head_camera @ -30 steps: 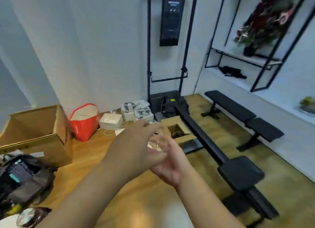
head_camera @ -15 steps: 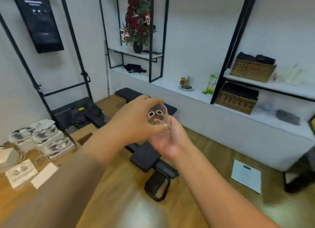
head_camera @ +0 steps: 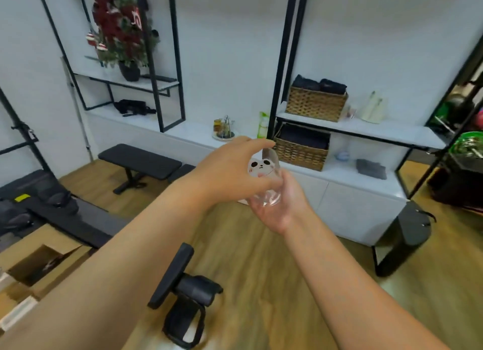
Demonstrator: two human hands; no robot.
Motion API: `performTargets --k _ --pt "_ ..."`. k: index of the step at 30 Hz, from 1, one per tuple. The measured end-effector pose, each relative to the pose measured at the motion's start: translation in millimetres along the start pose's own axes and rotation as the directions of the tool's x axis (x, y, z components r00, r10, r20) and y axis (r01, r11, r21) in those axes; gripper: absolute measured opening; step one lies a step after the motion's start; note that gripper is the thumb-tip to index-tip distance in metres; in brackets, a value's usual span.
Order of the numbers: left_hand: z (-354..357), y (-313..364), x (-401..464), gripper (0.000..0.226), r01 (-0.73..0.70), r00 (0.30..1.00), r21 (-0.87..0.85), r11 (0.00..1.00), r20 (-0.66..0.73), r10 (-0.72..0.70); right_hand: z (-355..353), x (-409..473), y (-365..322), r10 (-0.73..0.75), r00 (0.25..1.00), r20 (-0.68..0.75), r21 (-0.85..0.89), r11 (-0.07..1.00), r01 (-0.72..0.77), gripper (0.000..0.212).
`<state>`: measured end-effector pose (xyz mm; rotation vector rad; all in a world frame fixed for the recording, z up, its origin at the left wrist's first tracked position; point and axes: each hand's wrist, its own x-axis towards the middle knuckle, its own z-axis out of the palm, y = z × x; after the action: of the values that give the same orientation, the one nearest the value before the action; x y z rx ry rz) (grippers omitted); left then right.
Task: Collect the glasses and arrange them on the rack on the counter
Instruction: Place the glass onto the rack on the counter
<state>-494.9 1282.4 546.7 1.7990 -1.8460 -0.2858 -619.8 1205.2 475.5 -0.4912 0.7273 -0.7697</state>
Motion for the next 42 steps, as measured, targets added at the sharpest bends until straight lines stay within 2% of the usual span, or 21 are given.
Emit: performTargets --k 4,7,10,19,24,28,30,33,37,42 --pt "10 -30 90 0.043 0.008 1.0 -0.242 0.97 0.0 -0.008 3 74 -44 -0.066 0.993 -0.099 -0.066 0.996 0.059 0.039" --pt "11 -56 172 0.046 -0.02 0.998 -0.319 0.947 -0.062 0.0 10 132 -87 -0.115 0.987 -0.113 -0.073 0.992 0.107 0.043" --pt "18 -87 246 0.052 0.048 0.99 -0.388 0.92 -0.104 -0.096 16 183 -127 -0.169 0.976 -0.14 -0.091 0.983 0.157 0.045" --pt "45 -189 436 0.053 0.151 0.957 -0.394 0.907 -0.172 -0.234 32 374 -236 -0.338 0.937 -0.084 -0.228 0.922 0.312 0.046" --pt "53 -240 537 0.048 0.223 0.934 -0.278 0.934 -0.214 -0.287 41 488 -288 -0.352 0.934 -0.069 -0.303 0.899 0.316 0.046" --pt "49 -278 609 0.041 0.301 0.892 -0.263 0.917 -0.261 -0.368 60 574 -328 -0.372 0.928 -0.03 -0.403 0.854 0.329 0.043" --pt "49 -296 637 0.039 0.311 0.883 -0.253 0.916 -0.278 -0.377 70 611 -345 -0.42 0.907 -0.01 -0.476 0.8 0.365 0.034" --pt "48 -325 676 0.037 0.308 0.875 -0.257 0.916 -0.301 -0.379 83 664 -359 -0.52 0.852 0.07 -0.576 0.676 0.46 0.035" --pt "50 -378 727 0.033 0.303 0.88 -0.268 0.915 -0.291 -0.377 101 737 -362 -0.64 0.737 0.22 -0.709 0.413 0.571 0.04" --pt "50 -466 797 0.032 0.3 0.895 -0.278 0.912 -0.248 -0.37 133 834 -351 -0.653 0.653 0.384 -0.795 0.125 0.593 0.043"
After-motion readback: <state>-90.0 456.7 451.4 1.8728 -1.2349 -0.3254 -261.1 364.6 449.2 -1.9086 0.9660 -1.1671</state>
